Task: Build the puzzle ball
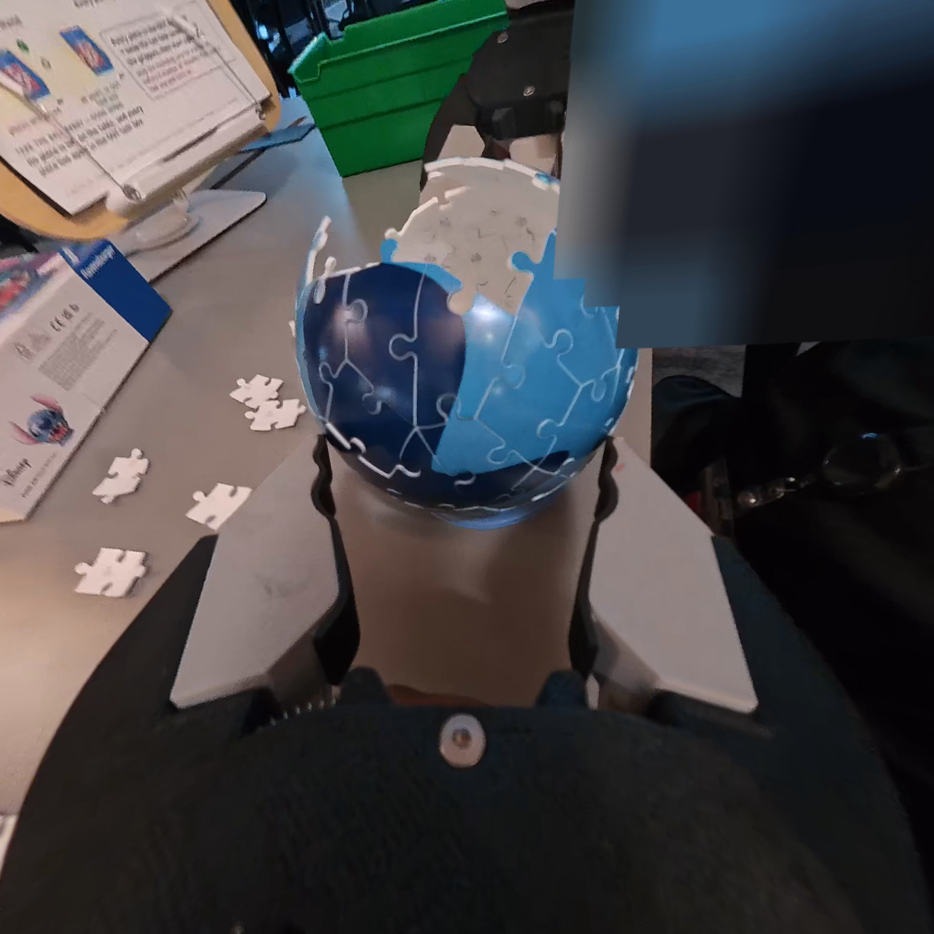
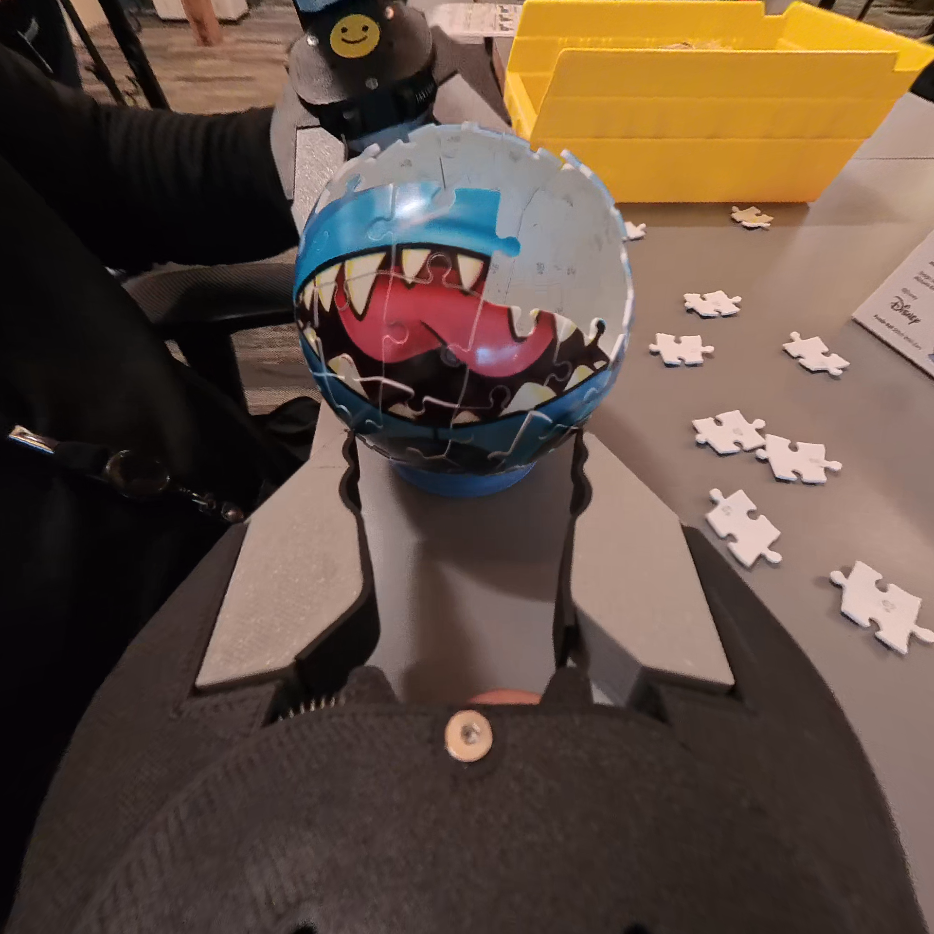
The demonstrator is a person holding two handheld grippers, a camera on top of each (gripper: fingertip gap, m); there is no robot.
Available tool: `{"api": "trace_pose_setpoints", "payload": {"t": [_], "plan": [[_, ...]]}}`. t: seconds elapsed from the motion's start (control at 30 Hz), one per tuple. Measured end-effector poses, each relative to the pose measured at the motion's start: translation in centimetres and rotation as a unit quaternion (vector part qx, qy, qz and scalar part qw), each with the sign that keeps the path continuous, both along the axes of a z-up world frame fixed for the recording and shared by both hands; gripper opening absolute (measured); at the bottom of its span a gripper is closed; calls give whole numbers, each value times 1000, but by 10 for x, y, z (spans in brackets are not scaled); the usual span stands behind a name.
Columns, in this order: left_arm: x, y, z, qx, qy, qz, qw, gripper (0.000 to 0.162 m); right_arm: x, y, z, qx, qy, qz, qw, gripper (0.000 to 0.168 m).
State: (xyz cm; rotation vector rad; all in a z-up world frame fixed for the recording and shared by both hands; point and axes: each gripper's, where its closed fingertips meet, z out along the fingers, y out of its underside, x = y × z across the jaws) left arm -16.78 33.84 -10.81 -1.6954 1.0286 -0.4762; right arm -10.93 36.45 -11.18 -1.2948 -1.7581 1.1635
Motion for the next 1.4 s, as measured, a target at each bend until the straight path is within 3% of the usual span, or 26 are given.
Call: {"api": "trace_pose_setpoints", "payload": {"t": [0.2, 0.37, 0.63, 0.8, 0.9, 1.4], "plan": [[5, 0, -4, -88, -51, 44, 994, 103, 5, 7, 6, -107, -11, 15, 994, 82], [5, -1, 0, -135, -109, 63, 983, 102, 7, 15, 8, -115, -3, 3, 993, 83], [-8, 1, 7, -64, -83, 49, 993, 115, 8, 10, 8, -76, 7, 11, 997, 84], [-4, 1, 4, -21, -34, 35, 999, 111, 1, 4, 5, -32, 9, 7, 999, 89], [0, 2, 0, -18, -16, 35, 999, 101, -1, 5, 3, -11, 8, -2, 1000, 88], [5, 6, -1, -52, -41, 50, 997, 101, 2, 9, 6, -46, 11, -4, 999, 88]]}}
